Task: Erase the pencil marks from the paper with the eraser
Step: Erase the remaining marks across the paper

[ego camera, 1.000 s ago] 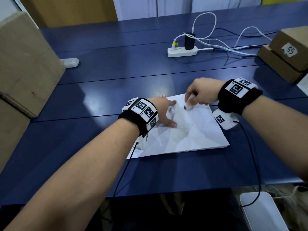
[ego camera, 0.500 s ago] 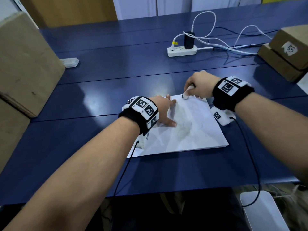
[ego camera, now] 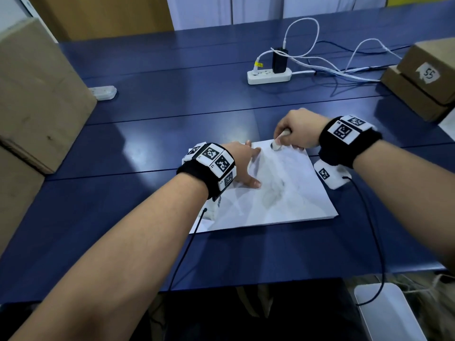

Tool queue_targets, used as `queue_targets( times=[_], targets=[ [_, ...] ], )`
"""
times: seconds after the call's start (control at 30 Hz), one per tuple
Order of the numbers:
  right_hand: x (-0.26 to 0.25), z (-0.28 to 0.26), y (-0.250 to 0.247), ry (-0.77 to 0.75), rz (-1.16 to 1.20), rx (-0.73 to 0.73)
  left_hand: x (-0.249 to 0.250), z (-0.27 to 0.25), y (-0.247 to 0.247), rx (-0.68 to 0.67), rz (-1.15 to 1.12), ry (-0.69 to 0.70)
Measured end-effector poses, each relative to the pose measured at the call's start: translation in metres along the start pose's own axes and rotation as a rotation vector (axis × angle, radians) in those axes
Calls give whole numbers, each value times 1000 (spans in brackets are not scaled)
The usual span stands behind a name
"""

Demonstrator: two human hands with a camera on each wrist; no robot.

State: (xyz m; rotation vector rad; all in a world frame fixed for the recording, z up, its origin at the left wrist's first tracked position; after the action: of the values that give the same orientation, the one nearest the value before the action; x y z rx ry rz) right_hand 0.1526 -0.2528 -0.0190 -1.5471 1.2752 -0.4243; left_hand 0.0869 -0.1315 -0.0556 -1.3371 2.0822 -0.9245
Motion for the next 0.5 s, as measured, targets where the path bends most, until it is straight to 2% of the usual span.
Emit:
queue_targets(
  times=[0.13,0.17,0.2,0.3,0.37,0.43,0.5],
  targets=[
    [-19,-16,37,-101,-9,-393,-1,2,1,1,-7,-4],
    [-20,-19,40,-112,-11,-419,-1,2,1,4,-2,-3],
    [-19,-17,36,-110,-26,-387,0,3,0,5,3,0],
    [-6,-1,7,-27,-63,-102,-2,4,0,0,6,1],
    [1,3,-4,15,-32,12,-2,4,0,-3,-1,-5],
    [2,2,-2,3,-22,-2,-2,4,1,-7,-2,-6],
    [-5,-6,10,-44,-33,-126,-1,2,2,-16,-7,-5]
  ],
)
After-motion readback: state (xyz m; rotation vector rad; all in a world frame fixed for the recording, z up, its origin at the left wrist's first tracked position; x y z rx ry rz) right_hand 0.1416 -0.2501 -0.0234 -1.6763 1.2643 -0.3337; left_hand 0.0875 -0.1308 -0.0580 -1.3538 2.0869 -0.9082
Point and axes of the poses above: each hand's wrist, its own z-axis towards the middle knuckle, its own y-axis out of the palm, x = y × z, the point moved 9 cm from there along z, towards the middle knuckle, and after that the axes turned 15 degrees about -x, right-handed, at the moved point
